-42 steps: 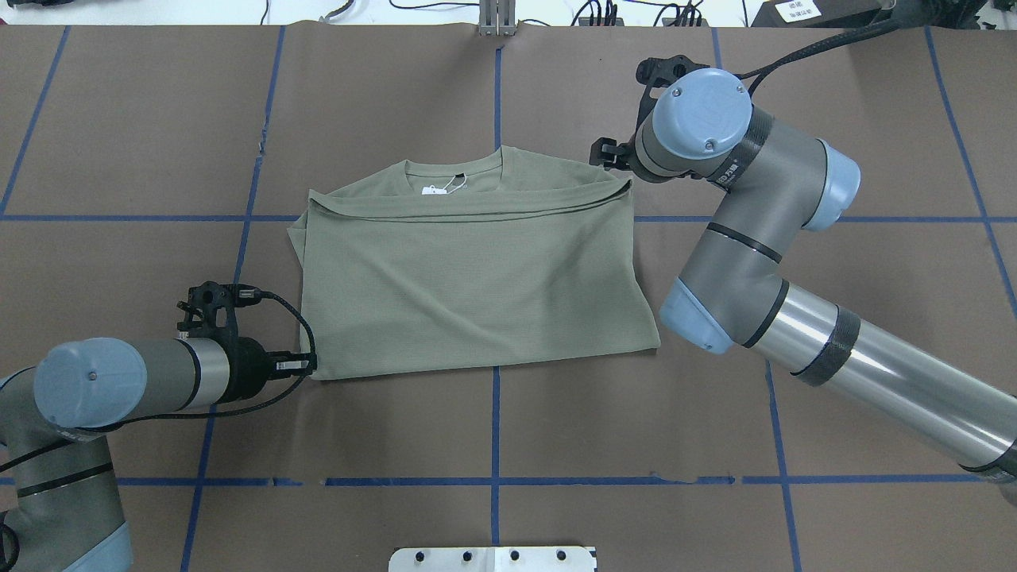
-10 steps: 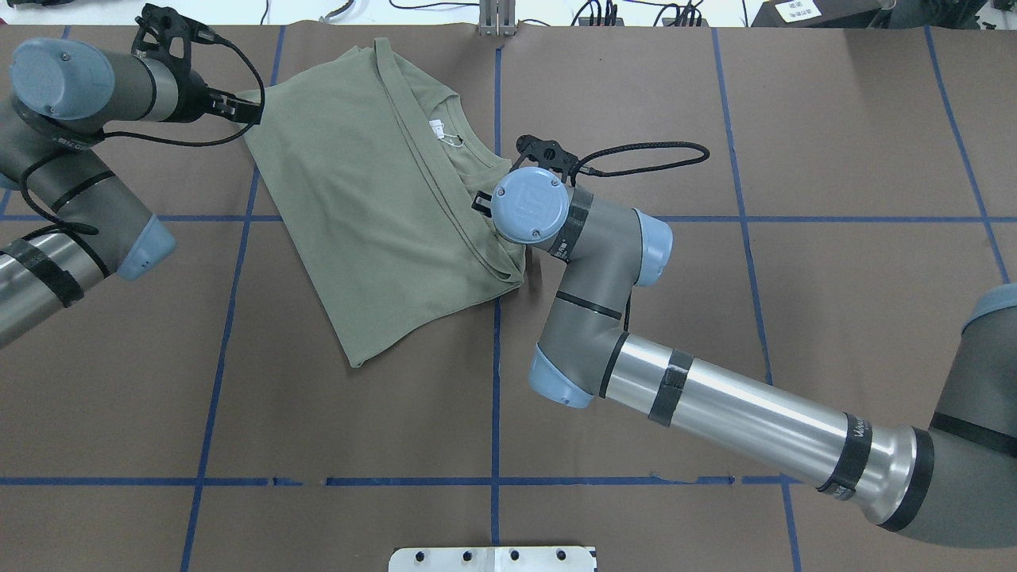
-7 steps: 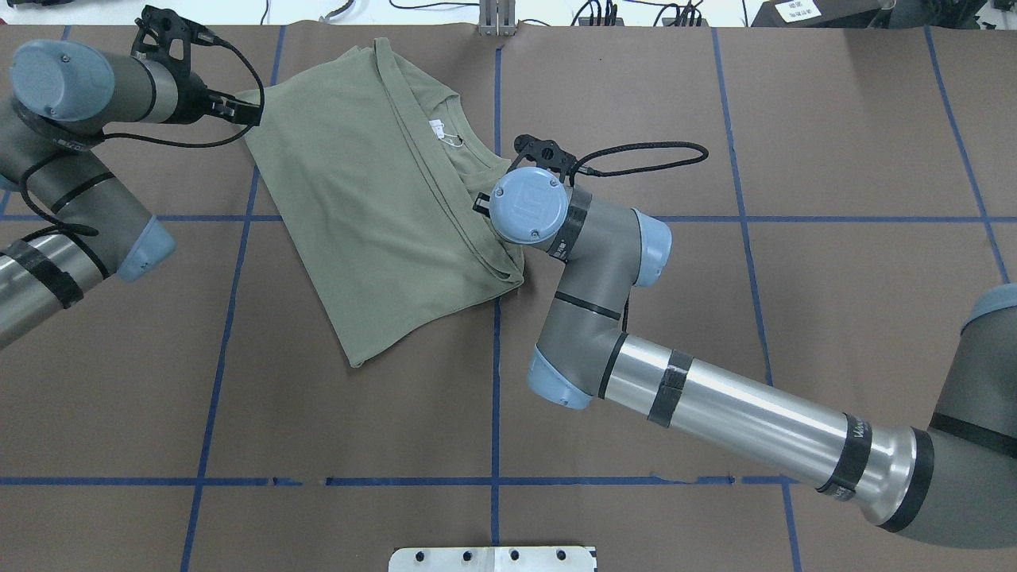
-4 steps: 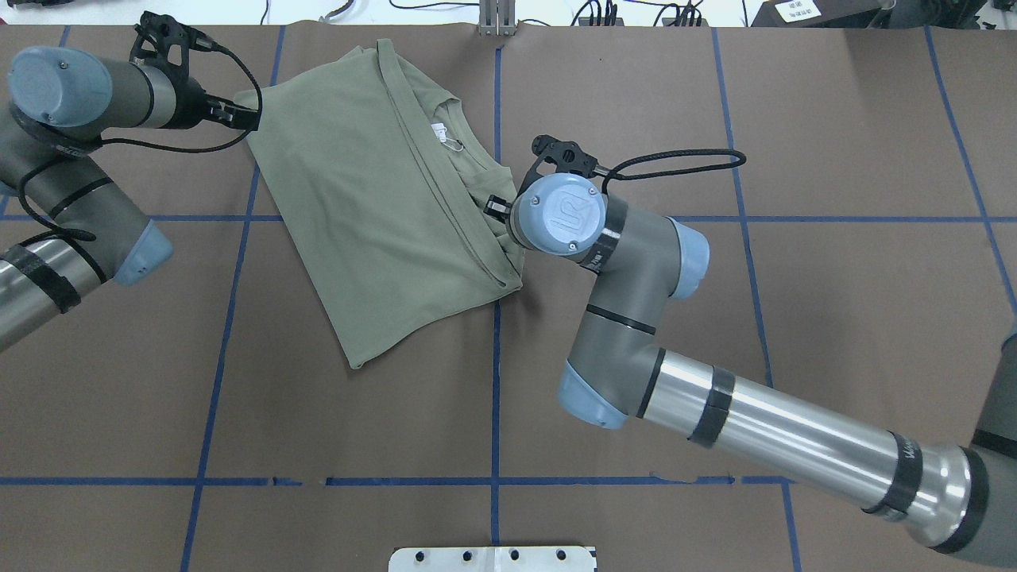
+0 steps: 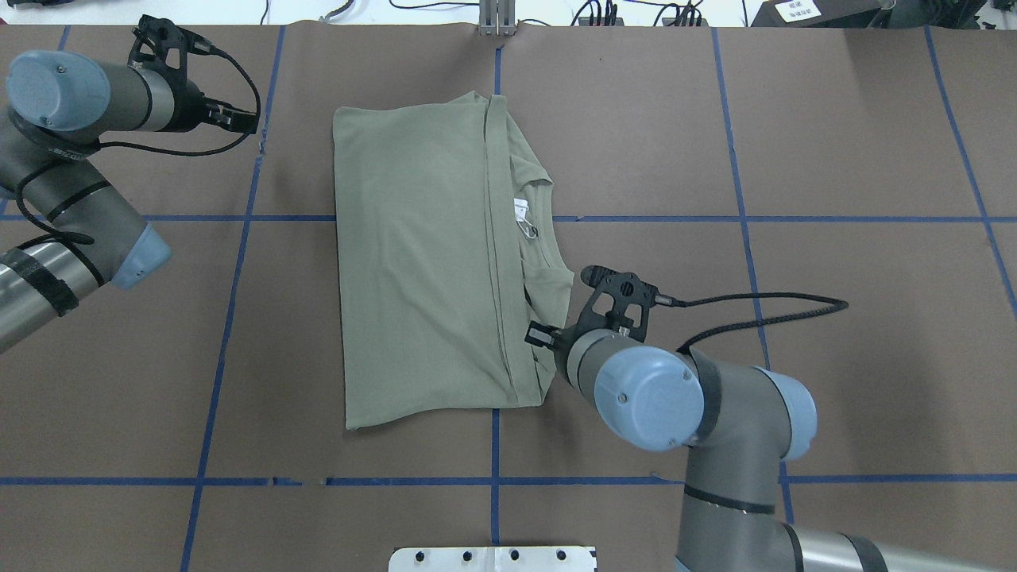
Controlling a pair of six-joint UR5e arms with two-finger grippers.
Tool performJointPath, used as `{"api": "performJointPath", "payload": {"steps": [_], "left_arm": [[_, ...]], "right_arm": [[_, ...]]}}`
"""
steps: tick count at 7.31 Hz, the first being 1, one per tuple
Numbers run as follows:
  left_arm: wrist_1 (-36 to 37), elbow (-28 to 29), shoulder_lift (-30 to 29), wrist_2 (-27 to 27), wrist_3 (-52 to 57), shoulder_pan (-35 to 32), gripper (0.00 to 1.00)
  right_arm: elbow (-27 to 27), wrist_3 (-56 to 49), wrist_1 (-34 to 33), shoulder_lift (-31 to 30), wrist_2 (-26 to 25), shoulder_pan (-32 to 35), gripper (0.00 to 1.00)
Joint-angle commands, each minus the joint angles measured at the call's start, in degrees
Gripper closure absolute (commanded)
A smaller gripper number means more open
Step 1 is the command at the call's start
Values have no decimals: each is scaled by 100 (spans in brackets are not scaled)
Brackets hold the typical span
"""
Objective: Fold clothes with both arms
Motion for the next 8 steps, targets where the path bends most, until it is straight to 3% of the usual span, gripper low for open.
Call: {"api": "performJointPath", "payload": {"steps": [1,3,4,5,6,8], "left_arm": [[-247,4,65,0,-4,9,0],[-248,-5,65,-9,-4,9,0],[-248,-13,65,-9,-4,9,0],[-248,-13,65,-9,-4,9,0],[-248,-13,65,-9,-4,9,0],[-248,-22,65,-9,-4,9,0]], "right_arm": [[563,167,-64,-621,-493,-530,100],[914,289,-64,-1035,-721,-776,100],[907,291,-72,-1036,-740,-786,13],[907,204,-203,-941,-670,-795,0],[803,-311,-561,-566,-530,-586,0],[77,-1200,-1186,514,338,116,0]]}}
